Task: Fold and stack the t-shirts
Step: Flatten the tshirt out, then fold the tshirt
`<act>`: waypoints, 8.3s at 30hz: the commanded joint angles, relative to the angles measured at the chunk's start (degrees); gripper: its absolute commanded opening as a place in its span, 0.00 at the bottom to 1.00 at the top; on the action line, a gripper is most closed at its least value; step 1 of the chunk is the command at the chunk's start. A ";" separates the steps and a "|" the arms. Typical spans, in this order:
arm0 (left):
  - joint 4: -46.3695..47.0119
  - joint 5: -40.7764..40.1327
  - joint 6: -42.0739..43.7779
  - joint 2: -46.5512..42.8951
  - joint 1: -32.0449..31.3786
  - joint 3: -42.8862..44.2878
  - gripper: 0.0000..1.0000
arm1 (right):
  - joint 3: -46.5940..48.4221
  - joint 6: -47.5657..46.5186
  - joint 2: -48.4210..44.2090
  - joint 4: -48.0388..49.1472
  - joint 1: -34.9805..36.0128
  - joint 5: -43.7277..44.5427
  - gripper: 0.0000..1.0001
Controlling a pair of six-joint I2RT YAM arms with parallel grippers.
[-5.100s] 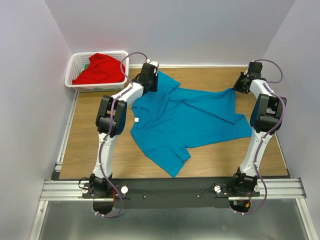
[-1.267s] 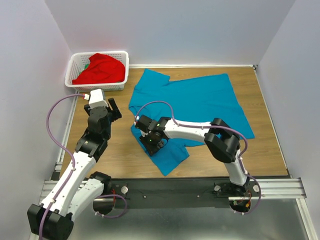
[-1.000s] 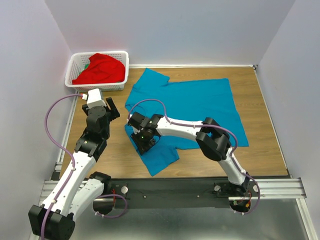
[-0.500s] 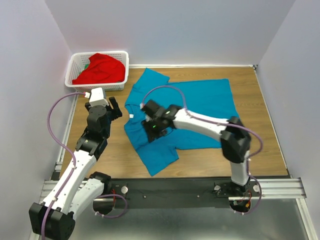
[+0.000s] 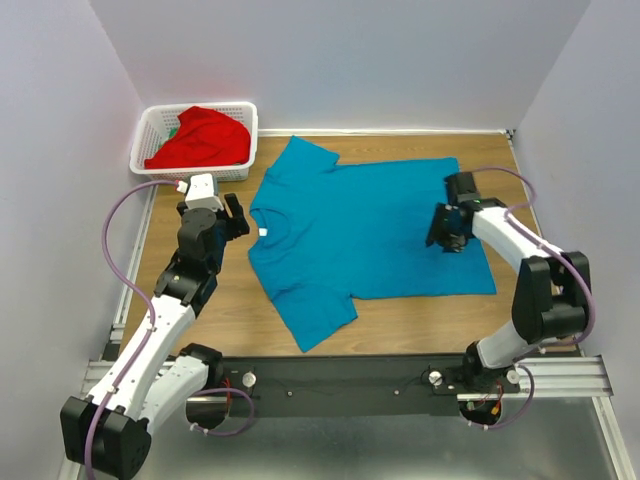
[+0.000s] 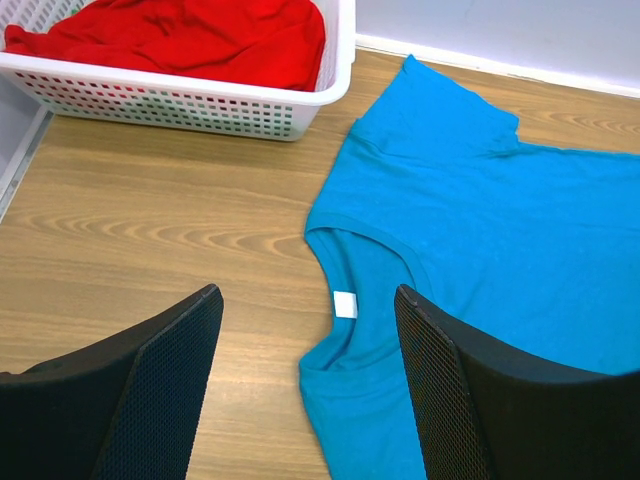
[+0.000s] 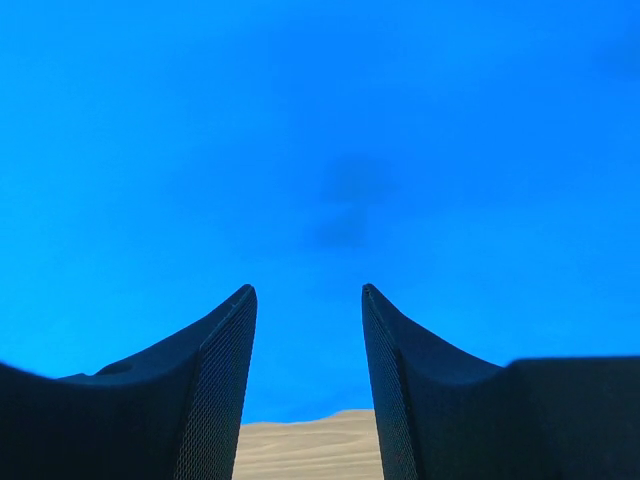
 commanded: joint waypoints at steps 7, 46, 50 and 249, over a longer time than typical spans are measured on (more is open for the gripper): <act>1.15 1.40 0.71 0.86 0.45 -0.27 0.77 | -13.76 5.19 -10.41 6.45 -20.85 -3.51 0.53; -1.22 13.53 -3.42 14.82 0.45 6.32 0.77 | -16.07 4.24 -21.16 10.32 -25.89 -10.10 0.53; -1.83 13.27 -3.42 22.98 -0.17 10.89 0.77 | -7.47 0.73 -14.84 11.11 -19.48 -6.42 0.53; -19.86 2.89 -10.71 43.57 -8.17 13.01 0.00 | -17.55 3.27 -10.79 3.38 -33.17 -7.55 0.52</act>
